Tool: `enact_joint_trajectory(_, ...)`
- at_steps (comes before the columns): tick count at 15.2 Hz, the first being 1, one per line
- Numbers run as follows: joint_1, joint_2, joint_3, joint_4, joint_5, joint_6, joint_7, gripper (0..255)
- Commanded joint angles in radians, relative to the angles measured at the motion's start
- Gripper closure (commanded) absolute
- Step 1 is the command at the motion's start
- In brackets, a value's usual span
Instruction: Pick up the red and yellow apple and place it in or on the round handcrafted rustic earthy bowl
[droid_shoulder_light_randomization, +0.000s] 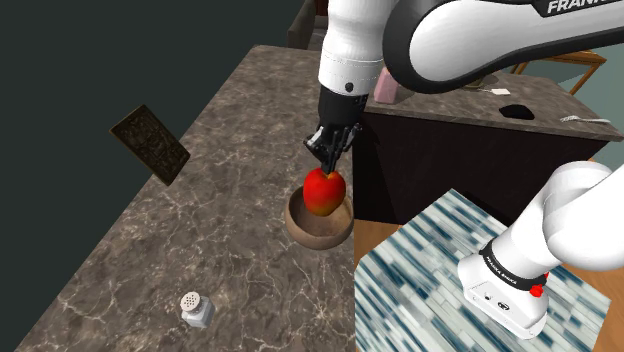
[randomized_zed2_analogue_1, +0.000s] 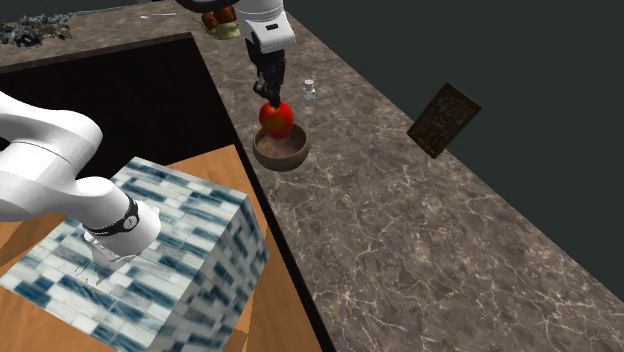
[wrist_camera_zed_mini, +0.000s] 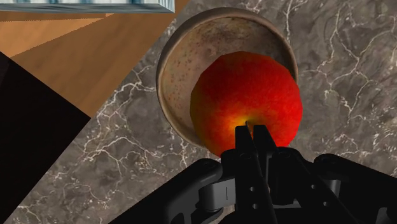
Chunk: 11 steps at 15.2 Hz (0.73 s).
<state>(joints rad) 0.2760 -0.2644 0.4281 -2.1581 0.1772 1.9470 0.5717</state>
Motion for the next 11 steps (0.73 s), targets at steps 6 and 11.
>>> enact_joint_trajectory(6,0.000,0.000,0.000,0.000,0.000,0.000,0.000,0)
enact_joint_trajectory(11,-0.006,-0.018,-0.016,0.110,-0.003,-0.128,-0.001,0)
